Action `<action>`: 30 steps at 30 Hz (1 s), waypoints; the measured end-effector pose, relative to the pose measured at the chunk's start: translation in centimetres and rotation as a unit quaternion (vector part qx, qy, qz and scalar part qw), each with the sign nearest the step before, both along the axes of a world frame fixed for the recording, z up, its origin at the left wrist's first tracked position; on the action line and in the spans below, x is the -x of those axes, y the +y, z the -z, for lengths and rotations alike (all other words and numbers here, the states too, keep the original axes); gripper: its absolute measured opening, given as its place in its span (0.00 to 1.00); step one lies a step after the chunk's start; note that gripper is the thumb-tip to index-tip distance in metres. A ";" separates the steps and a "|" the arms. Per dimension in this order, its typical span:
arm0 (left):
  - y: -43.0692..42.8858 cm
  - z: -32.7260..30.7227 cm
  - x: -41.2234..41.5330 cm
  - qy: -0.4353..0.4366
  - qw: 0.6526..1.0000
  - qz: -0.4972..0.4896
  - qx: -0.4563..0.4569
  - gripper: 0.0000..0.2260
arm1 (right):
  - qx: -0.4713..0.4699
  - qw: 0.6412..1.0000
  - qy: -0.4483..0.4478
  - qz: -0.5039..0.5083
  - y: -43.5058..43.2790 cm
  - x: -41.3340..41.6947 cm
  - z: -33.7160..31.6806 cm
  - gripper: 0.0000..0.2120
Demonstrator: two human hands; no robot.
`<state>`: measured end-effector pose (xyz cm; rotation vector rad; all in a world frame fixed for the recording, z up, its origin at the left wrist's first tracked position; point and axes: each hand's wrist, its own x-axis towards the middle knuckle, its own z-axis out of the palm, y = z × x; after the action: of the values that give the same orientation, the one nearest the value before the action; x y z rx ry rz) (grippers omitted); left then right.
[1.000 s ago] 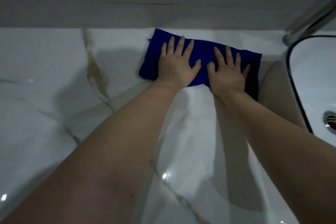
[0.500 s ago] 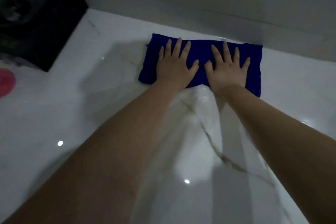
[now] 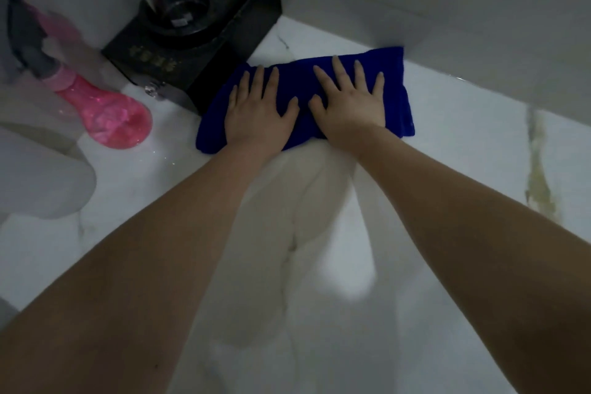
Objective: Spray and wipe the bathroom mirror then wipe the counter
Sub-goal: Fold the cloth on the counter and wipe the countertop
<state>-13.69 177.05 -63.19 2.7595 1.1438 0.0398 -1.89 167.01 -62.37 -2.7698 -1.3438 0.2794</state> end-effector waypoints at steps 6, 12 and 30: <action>-1.7 0.0 2.0 0.014 1.000 -0.018 -0.007 0.28 | -0.010 0.999 0.008 -0.033 -1.2 2.8 -0.1 0.28; -6.0 -0.5 2.4 0.052 0.998 -0.026 -0.014 0.29 | -0.038 0.998 0.034 -0.026 -5.7 3.7 -0.1 0.26; -39.5 -1.1 -12.4 0.063 0.952 0.299 0.030 0.32 | -0.001 0.941 0.022 0.337 -44.1 -2.6 -0.4 0.27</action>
<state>-1.28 137.57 -62.14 2.9577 0.2772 -0.2392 0.76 122.88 -61.93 -2.9811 -0.3212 0.2890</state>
